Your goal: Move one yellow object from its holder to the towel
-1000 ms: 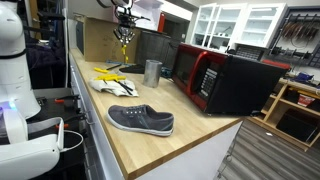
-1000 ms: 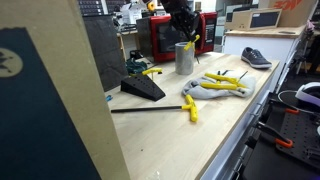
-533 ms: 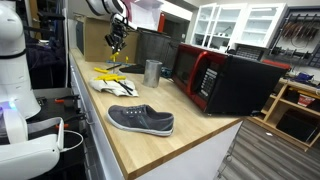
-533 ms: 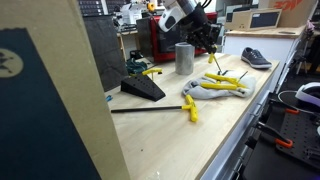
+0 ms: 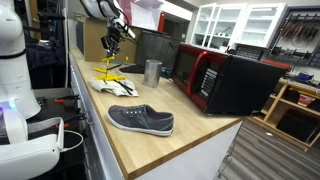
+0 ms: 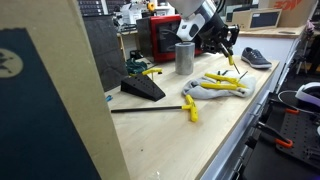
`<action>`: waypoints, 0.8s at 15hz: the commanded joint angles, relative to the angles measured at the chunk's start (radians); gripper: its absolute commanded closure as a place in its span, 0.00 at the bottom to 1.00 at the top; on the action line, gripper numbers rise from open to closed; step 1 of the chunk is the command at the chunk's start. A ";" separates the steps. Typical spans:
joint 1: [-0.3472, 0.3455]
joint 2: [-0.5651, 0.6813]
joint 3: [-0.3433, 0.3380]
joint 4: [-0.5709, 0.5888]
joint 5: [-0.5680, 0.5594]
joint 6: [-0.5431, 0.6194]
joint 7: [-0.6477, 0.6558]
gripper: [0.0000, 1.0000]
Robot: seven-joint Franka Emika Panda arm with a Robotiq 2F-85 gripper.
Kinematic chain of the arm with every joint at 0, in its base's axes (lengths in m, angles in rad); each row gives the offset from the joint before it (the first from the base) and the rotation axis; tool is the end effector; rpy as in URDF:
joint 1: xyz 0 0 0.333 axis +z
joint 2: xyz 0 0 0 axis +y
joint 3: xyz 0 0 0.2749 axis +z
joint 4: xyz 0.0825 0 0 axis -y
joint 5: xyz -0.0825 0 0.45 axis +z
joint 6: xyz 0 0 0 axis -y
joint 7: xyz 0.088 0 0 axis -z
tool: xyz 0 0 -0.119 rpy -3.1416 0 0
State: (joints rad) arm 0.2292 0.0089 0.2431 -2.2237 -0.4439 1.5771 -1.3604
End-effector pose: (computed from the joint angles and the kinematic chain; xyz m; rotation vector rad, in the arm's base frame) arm 0.4638 0.1800 0.2568 1.5355 2.3634 -1.1324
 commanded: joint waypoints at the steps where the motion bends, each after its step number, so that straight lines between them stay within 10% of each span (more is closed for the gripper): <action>1: -0.004 -0.057 -0.011 -0.081 -0.083 0.005 -0.035 0.97; 12: 0.000 -0.097 -0.018 -0.192 -0.243 0.028 0.041 0.97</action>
State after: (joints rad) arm 0.2262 -0.0372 0.2291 -2.3750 -0.6819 1.5794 -1.3274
